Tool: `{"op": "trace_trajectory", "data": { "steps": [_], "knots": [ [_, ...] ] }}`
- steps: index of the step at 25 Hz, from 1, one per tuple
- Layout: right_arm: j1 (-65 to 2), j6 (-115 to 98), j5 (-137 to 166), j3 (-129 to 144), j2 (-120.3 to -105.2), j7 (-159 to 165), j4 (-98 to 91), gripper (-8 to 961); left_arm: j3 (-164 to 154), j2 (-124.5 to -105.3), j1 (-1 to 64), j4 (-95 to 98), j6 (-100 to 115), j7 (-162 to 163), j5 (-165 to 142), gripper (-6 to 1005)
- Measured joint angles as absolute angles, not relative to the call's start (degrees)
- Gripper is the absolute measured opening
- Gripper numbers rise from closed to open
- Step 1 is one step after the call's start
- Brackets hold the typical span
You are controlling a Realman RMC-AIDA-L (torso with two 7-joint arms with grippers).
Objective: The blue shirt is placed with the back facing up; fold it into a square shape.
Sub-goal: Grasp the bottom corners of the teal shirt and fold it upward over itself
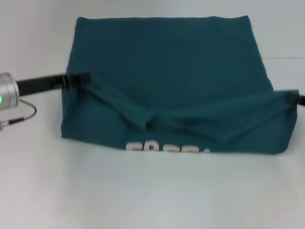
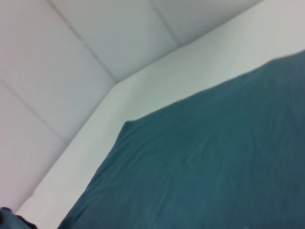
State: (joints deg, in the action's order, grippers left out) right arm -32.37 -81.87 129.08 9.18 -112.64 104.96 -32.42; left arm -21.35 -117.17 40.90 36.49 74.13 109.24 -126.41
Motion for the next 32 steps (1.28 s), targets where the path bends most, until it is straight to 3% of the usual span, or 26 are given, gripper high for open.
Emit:
{"op": "trace_trajectory", "data": {
  "steps": [17, 32],
  "knots": [
    [-47.7, -45.4, 121.0, 18.5, -114.21, 95.1, -23.2, 65, -21.8, -118.29, 47.8, 23.6, 47.2, 87.1, -107.6, 152],
    [-48.6, -37.7, 116.1, 19.9, -114.09, 89.5, -17.8, 111, -21.5, -119.81, 48.8, 20.0, 42.1, 80.2, -103.3, 166]
  ]
}}
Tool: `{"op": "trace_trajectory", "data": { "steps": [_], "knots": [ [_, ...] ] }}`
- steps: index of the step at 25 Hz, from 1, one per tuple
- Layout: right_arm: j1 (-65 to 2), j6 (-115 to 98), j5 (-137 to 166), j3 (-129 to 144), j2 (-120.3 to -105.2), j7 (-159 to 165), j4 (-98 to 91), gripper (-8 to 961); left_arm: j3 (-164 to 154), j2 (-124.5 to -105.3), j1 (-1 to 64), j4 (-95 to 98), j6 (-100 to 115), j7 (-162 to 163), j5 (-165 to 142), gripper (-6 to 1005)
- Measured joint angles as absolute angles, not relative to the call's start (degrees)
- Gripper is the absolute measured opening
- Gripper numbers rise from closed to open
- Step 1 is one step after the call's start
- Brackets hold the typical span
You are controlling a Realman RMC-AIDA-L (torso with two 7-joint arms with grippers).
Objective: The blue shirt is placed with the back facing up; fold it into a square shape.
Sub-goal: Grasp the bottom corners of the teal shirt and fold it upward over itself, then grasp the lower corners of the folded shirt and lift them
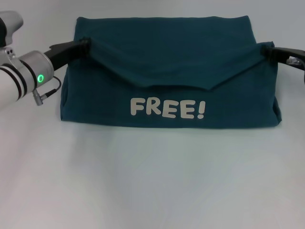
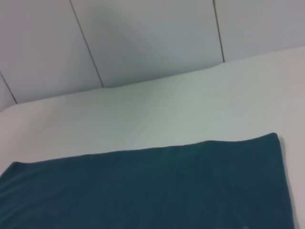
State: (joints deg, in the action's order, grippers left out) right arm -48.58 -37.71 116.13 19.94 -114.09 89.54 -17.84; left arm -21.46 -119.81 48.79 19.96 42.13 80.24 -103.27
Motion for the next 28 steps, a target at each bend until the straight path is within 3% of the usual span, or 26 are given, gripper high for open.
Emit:
{"op": "trace_trajectory", "data": {
  "steps": [14, 17, 25, 28],
  "knots": [
    [-49.6, -33.1, 116.1, 23.1, -115.77, 88.5, -16.2, 153, -21.8, -121.60, 48.0, 20.7, 39.8, 78.7, -103.1, 179],
    [-49.5, -32.6, 116.1, 23.9, -115.85, 88.4, -16.2, 162, -21.7, -121.74, 48.0, 20.9, 38.5, 78.7, -103.1, 232],
    [-49.0, -33.7, 116.1, 24.5, -115.81, 88.7, -17.4, 462, -21.5, -121.67, 46.7, 22.8, 38.7, 79.2, -101.7, 372],
    [-48.5, -35.3, 116.1, 24.4, -115.54, 89.0, -17.7, 553, -21.8, -121.67, 46.1, 23.3, 39.3, 79.2, -101.7, 490]
  ]
}}
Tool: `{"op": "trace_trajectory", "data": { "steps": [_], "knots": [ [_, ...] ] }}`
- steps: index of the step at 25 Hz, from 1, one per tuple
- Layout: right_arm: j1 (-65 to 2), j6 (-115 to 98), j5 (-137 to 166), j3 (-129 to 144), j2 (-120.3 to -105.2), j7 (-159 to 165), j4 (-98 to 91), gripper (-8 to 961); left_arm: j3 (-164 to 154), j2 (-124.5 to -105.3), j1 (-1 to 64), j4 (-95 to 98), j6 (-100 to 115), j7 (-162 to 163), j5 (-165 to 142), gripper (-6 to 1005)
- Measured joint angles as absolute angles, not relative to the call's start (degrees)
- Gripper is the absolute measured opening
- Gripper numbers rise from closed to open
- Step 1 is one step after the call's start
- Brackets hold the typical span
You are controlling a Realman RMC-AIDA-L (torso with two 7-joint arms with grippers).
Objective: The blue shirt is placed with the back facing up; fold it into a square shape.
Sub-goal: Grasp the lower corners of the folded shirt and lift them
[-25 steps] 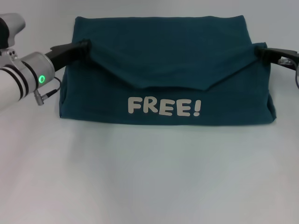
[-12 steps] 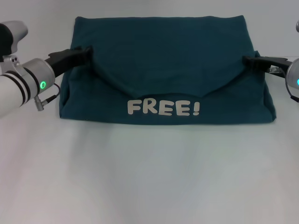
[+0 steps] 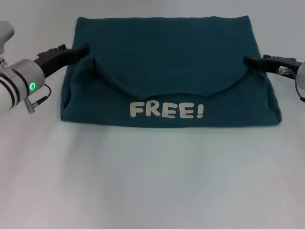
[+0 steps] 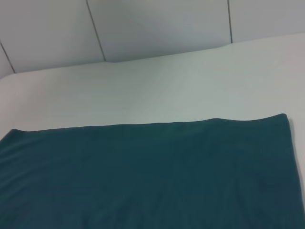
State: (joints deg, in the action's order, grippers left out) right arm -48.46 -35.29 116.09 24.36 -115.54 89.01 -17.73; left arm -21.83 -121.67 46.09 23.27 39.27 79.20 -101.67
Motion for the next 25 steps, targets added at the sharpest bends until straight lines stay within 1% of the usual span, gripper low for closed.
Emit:
{"op": "trace_trajectory", "data": {
  "steps": [2, 8, 10, 13, 18, 20, 22, 25],
  "knots": [
    [-47.8, -37.5, 116.1, 24.1, -115.39, 89.2, -18.2, 613, -22.3, -121.68, 45.2, 24.2, 41.0, 79.9, -101.8, 568],
    [-42.8, -49.0, 116.3, 24.4, -115.81, 93.8, -24.1, 668, -27.6, -121.77, 39.1, 30.2, 51.1, 85.6, -101.9, 816],
    [-40.9, -52.9, 116.2, 24.4, -115.72, 95.4, -25.8, 668, -29.0, -122.07, 36.5, 32.4, 54.8, 86.5, -102.0, 809],
    [-38.4, -59.0, 116.4, 24.5, -115.20, 97.9, -27.5, 668, -30.1, -122.71, 33.7, 34.7, 57.4, 86.6, -102.1, 804],
    [-34.4, -67.7, 116.7, 24.7, -113.86, 103.2, -30.2, 667, -32.9, -123.64, 29.2, 37.0, 57.7, 82.7, -102.2, 802],
    [-33.2, -70.6, 116.7, 24.8, -113.08, 105.4, -30.4, 667, -33.0, -123.79, 28.4, 36.9, 57.3, 80.1, -102.3, 802],
    [-32.3, -72.3, 116.7, 24.9, -112.65, 106.9, -30.6, 667, -33.0, -123.86, 27.9, 36.2, 56.2, 76.8, -102.3, 802],
    [-31.0, -74.7, 116.5, 24.4, -112.47, 108.6, -31.0, 666, -33.3, -123.93, 27.9, 34.7, 53.2, 73.1, -102.4, 802]
  ]
}}
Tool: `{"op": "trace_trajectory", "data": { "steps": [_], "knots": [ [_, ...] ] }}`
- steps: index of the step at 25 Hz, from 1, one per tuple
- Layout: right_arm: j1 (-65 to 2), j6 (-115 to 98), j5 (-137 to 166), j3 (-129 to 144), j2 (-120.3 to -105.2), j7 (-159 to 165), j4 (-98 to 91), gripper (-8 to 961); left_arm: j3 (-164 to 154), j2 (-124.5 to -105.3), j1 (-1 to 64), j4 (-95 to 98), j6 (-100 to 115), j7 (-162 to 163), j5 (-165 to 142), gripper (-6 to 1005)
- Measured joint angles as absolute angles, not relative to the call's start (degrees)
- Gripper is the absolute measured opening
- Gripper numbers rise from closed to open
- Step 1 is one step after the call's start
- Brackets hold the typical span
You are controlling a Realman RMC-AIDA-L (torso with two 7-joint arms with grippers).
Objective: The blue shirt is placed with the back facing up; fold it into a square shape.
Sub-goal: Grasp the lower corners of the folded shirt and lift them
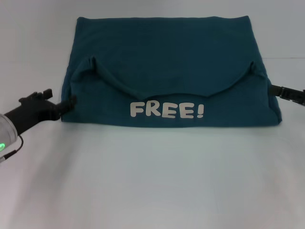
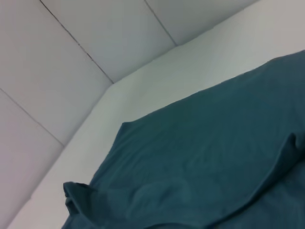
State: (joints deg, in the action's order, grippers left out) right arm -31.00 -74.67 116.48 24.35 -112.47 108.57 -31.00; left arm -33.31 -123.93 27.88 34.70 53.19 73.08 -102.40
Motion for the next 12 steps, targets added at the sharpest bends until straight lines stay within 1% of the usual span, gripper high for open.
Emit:
{"op": "trace_trajectory", "data": {
  "steps": [4, 12],
  "knots": [
    [-30.4, -75.0, 116.3, 23.9, -112.79, 108.8, -31.1, 666, -34.6, -124.02, 28.0, 33.1, 49.3, 69.7, -102.5, 803],
    [-30.1, -74.4, 116.4, 23.9, -113.20, 108.8, -30.8, 665, -35.2, -124.12, 27.6, 32.4, 48.6, 67.3, -104.4, 803]
  ]
}}
